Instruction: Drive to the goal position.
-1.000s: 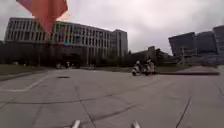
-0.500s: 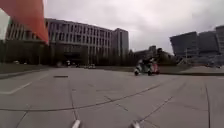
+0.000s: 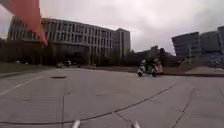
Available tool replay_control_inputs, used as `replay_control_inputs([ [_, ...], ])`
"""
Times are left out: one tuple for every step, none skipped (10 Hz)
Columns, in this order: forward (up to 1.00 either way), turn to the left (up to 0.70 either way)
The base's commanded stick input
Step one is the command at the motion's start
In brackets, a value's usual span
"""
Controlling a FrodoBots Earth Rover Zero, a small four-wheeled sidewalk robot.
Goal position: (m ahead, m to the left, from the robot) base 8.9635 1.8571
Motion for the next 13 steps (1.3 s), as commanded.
replay_control_inputs([
  [0.85, 0.00],
  [0.85, 0.00],
  [0.85, 0.00],
  [0.85, 0.00],
  [0.85, 0.00],
  [0.85, 0.00],
  [0.85, 0.00],
  [0.85, 0.00],
  [0.85, 0.00],
  [0.85, 0.00],
  [0.85, 0.00],
  [0.85, 0.00],
  [0.85, 0.00],
])
